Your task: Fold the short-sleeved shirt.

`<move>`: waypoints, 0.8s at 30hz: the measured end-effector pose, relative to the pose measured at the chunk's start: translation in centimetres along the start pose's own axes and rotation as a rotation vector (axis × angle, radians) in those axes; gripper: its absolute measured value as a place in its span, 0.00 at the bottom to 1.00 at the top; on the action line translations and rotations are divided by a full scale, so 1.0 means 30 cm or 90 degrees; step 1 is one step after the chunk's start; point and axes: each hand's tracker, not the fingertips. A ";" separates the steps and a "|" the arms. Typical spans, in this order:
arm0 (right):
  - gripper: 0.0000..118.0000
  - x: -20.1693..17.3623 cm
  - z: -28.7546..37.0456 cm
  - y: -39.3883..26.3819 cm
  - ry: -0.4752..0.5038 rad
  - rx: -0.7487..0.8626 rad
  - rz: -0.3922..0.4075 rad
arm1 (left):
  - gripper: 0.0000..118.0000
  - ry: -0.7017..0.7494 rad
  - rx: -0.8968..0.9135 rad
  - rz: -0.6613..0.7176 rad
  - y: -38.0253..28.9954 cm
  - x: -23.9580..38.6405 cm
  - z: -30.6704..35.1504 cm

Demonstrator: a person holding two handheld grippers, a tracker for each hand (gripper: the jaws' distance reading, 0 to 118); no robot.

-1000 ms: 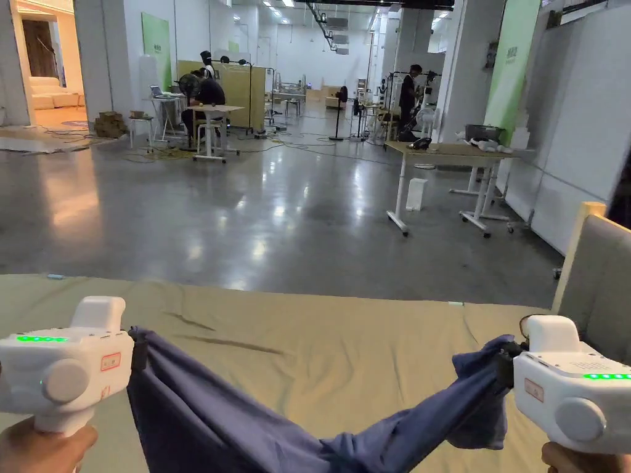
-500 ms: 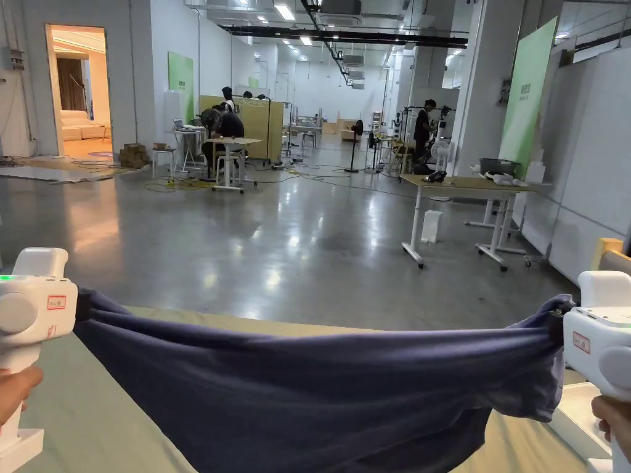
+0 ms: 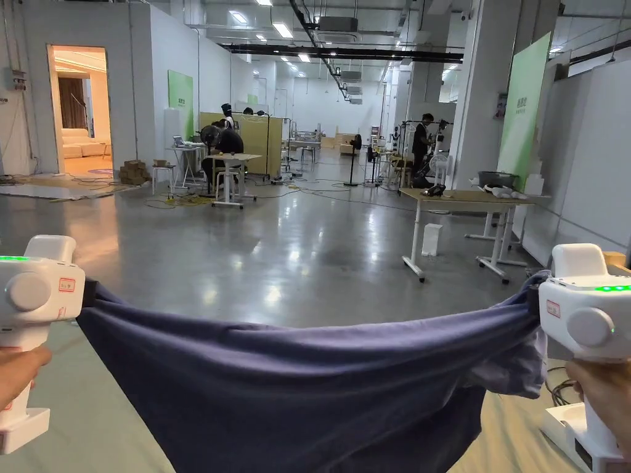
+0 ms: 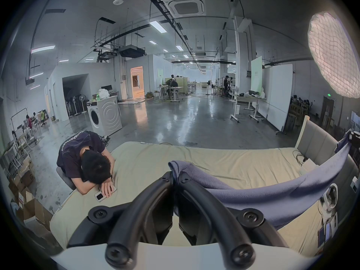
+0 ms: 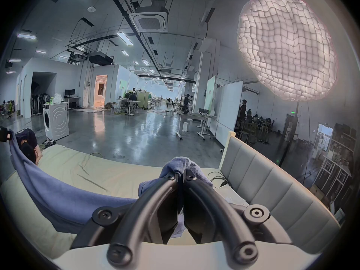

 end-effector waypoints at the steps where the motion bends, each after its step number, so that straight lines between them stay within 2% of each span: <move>1: 0.02 -0.001 -0.018 0.017 -0.001 -0.002 0.001 | 0.04 0.002 0.003 0.005 0.017 -0.001 -0.009; 8: 0.02 -0.006 -0.133 0.152 -0.013 0.014 -0.013 | 0.04 0.012 0.018 -0.002 0.149 0.039 -0.044; 13: 0.02 -0.005 -0.167 0.162 -0.017 0.023 -0.007 | 0.04 0.011 0.024 0.000 0.162 0.057 -0.078; 19: 0.02 -0.005 -0.135 -0.001 -0.010 -0.011 -0.002 | 0.04 -0.002 -0.008 -0.009 -0.030 0.075 -0.089; 24: 0.02 0.000 -0.003 -0.322 0.005 -0.065 -0.010 | 0.04 -0.032 -0.042 0.023 -0.367 0.059 -0.031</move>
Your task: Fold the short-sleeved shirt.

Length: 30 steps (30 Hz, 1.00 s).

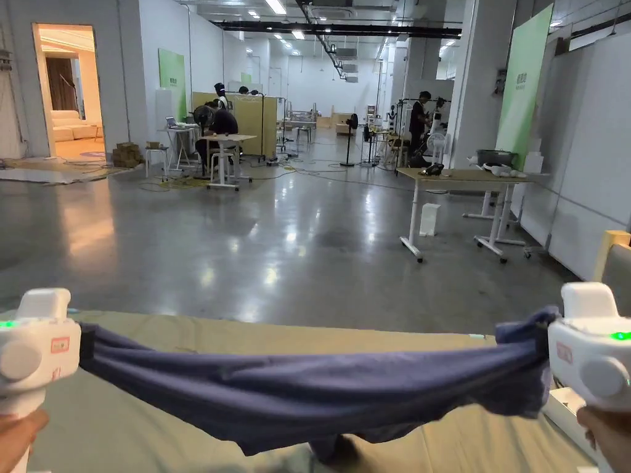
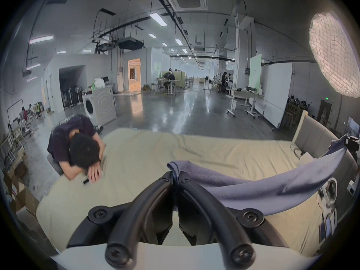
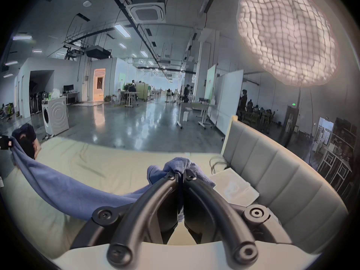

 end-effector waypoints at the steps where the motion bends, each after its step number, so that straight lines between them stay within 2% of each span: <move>1: 0.02 0.002 0.022 -0.068 0.003 -0.017 0.011 | 0.04 0.000 -0.016 -0.002 -0.070 -0.003 0.012; 7: 0.02 0.028 0.195 -0.454 0.003 -0.091 -0.002 | 0.04 0.002 -0.090 0.015 -0.509 -0.044 0.134; 11: 0.02 0.032 0.308 -0.638 0.001 -0.141 0.018 | 0.04 0.006 -0.150 0.041 -0.736 -0.137 0.154; 19: 0.02 0.035 0.370 -0.884 -0.015 -0.203 0.011 | 0.04 -0.002 -0.211 0.043 -0.976 -0.204 0.184; 23: 0.02 0.016 0.357 -0.943 -0.027 -0.210 0.034 | 0.04 -0.003 -0.231 0.039 -1.024 -0.206 0.161; 25: 0.10 0.012 0.360 -0.940 -0.029 -0.208 0.041 | 0.12 -0.005 -0.236 0.036 -1.035 -0.208 0.164; 26: 0.20 0.010 0.368 -0.934 -0.030 -0.203 0.043 | 0.23 -0.005 -0.235 0.034 -1.029 -0.209 0.170; 27: 0.36 0.008 0.380 -0.915 -0.030 -0.195 0.044 | 0.37 0.007 -0.222 0.023 -1.017 -0.209 0.183; 28: 0.45 0.006 0.391 -0.896 -0.031 -0.183 0.042 | 0.42 0.026 -0.205 0.010 -0.995 -0.192 0.222; 30: 0.50 0.001 0.419 -0.836 -0.025 -0.134 0.032 | 0.47 0.028 -0.157 0.008 -0.944 -0.203 0.262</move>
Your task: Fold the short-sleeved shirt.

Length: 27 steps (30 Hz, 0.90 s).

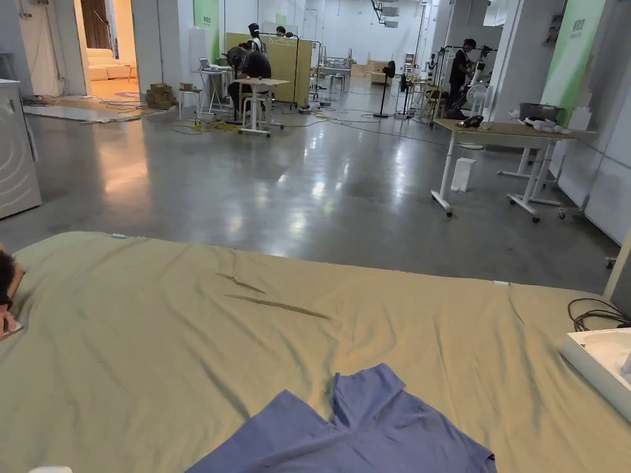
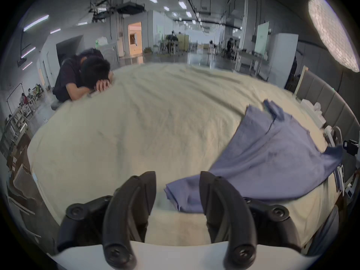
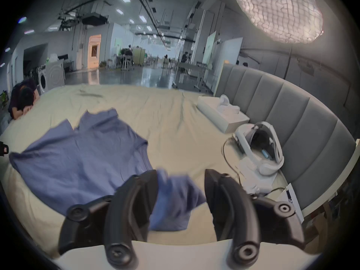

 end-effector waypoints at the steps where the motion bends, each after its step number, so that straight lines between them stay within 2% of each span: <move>1: 0.50 -0.006 0.019 0.029 0.000 0.019 -0.003 | 0.48 -0.012 0.026 0.013 0.024 0.001 0.020; 2: 0.50 -0.015 0.040 0.065 0.002 0.041 -0.006 | 0.48 -0.013 0.053 0.022 0.044 0.008 0.049; 5: 0.58 -0.067 0.102 0.179 0.029 0.098 -0.013 | 0.49 -0.027 0.123 0.049 0.145 0.048 0.116; 9: 0.58 -0.173 0.176 0.309 0.061 0.180 -0.016 | 0.49 -0.068 0.177 0.052 0.268 0.158 0.180; 13: 0.56 -0.278 0.229 0.390 0.101 0.225 -0.047 | 0.49 -0.100 0.234 0.018 0.351 0.308 0.246; 14: 0.51 -0.305 0.239 0.402 0.106 0.237 -0.050 | 0.49 -0.101 0.248 0.004 0.364 0.349 0.259; 16: 0.29 -0.347 0.254 0.416 0.105 0.254 -0.045 | 0.45 -0.106 0.268 -0.018 0.379 0.416 0.285; 17: 0.22 -0.366 0.254 0.419 0.103 0.258 -0.046 | 0.39 -0.109 0.277 -0.036 0.385 0.450 0.297; 19: 0.13 -0.386 0.266 0.420 0.112 0.272 -0.056 | 0.13 -0.104 0.283 -0.049 0.386 0.506 0.313; 20: 0.04 -0.392 0.269 0.418 0.120 0.277 -0.059 | 0.04 -0.101 0.280 -0.049 0.387 0.529 0.313; 21: 0.00 -0.400 0.270 0.418 0.117 0.278 -0.060 | 0.03 -0.097 0.281 -0.051 0.386 0.549 0.314; 23: 0.00 -0.415 0.279 0.411 0.093 0.298 -0.060 | 0.02 -0.088 0.282 -0.057 0.379 0.573 0.312; 27: 0.00 -0.411 0.276 0.406 0.114 0.289 -0.076 | 0.01 -0.090 0.283 -0.054 0.368 0.587 0.303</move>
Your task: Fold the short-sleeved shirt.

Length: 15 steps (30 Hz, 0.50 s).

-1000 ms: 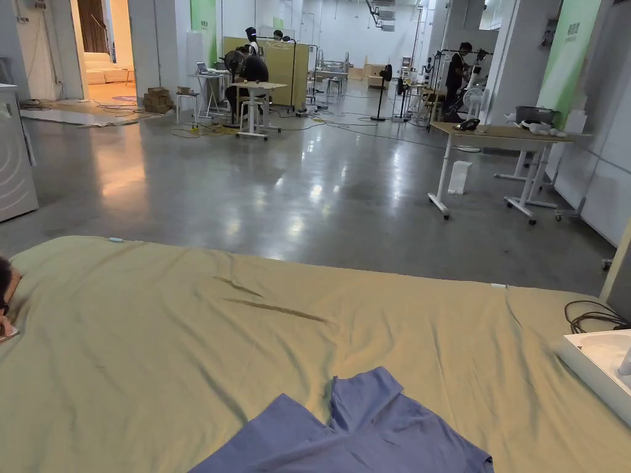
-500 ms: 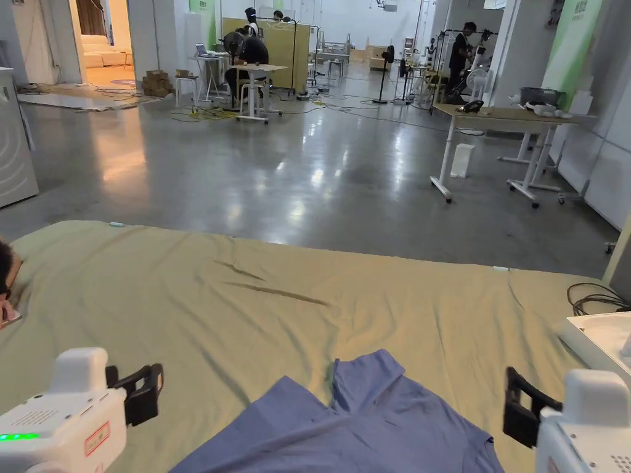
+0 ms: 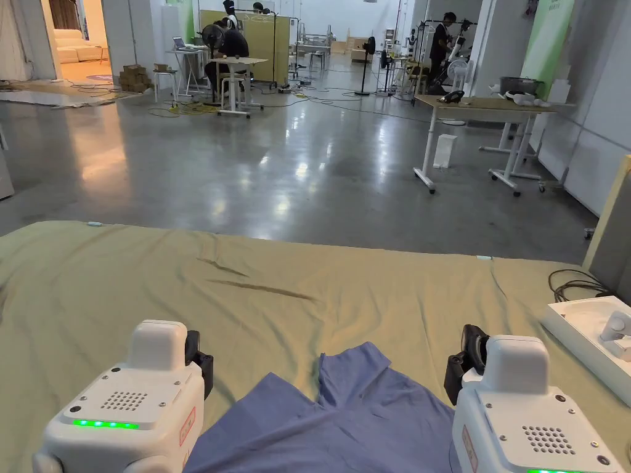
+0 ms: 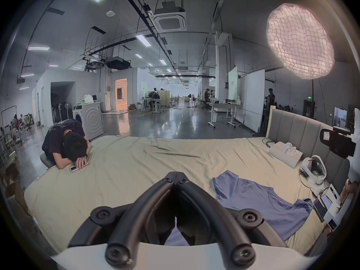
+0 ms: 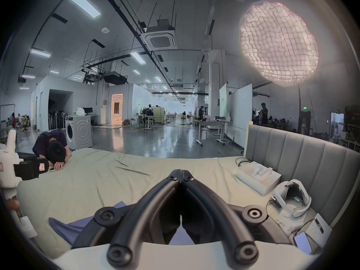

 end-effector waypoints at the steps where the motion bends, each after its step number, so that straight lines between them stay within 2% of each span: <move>1: 0.00 0.000 0.000 -0.002 -0.001 -0.004 -0.003 | 0.01 0.004 -0.001 -0.001 -0.001 0.001 -0.001; 5: 0.00 0.014 -0.009 -0.024 0.000 -0.016 -0.009 | 0.01 -0.021 -0.051 0.015 -0.025 -0.053 -0.024; 8: 0.00 0.020 -0.026 -0.049 0.005 -0.034 -0.003 | 0.01 0.001 -0.117 0.002 -0.077 -0.136 -0.044; 15: 0.00 0.026 -0.082 -0.132 0.021 -0.099 -0.013 | 0.01 0.046 -0.290 0.052 -0.249 -0.414 -0.103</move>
